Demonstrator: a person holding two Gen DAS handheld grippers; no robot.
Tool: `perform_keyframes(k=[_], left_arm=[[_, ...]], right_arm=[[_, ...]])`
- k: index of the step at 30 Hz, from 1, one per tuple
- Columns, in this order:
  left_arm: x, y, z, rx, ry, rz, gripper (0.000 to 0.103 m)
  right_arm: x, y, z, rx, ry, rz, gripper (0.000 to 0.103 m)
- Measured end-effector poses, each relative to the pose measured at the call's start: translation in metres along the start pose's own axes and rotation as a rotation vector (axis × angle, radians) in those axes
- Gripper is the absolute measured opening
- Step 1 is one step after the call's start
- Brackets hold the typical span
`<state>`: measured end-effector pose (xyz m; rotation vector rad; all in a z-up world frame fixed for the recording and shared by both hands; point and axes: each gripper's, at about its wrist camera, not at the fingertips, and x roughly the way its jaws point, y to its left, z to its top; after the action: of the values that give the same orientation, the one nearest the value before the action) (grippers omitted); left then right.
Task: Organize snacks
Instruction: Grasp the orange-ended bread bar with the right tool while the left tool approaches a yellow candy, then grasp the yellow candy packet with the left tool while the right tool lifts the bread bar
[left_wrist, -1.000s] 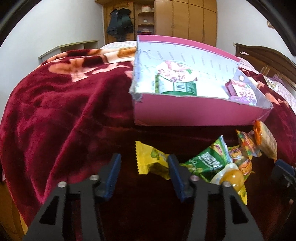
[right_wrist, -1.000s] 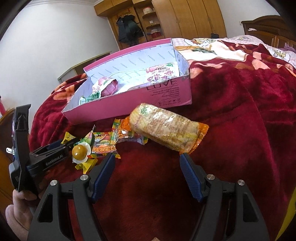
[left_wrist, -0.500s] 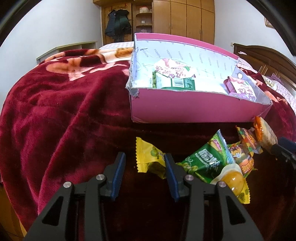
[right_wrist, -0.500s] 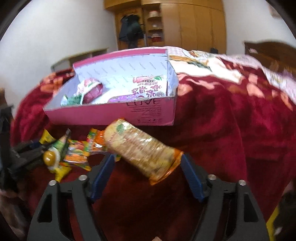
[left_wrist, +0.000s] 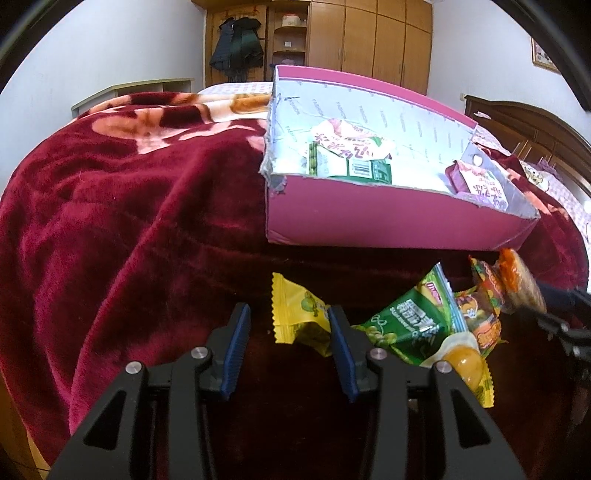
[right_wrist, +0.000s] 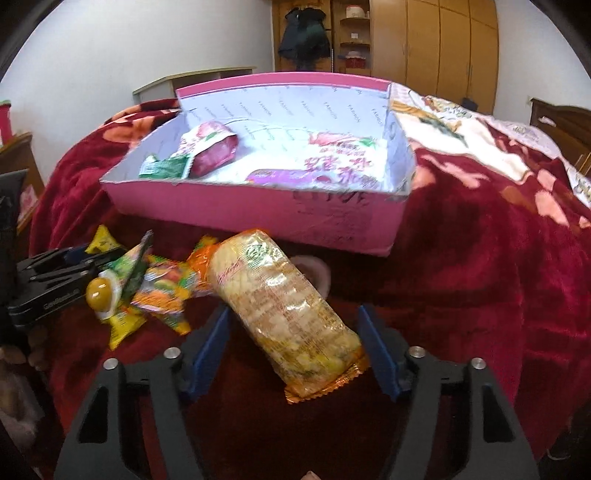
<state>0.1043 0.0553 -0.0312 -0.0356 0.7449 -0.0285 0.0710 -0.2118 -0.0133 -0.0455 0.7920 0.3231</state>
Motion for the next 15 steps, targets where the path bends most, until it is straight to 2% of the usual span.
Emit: perform_keyframes(k=[9,12,15], left_arm=[[-0.002,0.004,-0.001,-0.017,-0.007,-0.023,0.044],[-0.004,0.002,-0.002,-0.007,-0.007,-0.009,0.038],[-0.006,0.003,-0.002,-0.013,-0.007,-0.004,0.032]], right_arm=[[-0.001,0.013,-0.008,0.034,-0.037,0.021,0.066],[0.004,0.010,-0.011,0.093,-0.059,0.035,0.066],[0.004,0.012,-0.017,0.100,-0.089,0.019,0.064]])
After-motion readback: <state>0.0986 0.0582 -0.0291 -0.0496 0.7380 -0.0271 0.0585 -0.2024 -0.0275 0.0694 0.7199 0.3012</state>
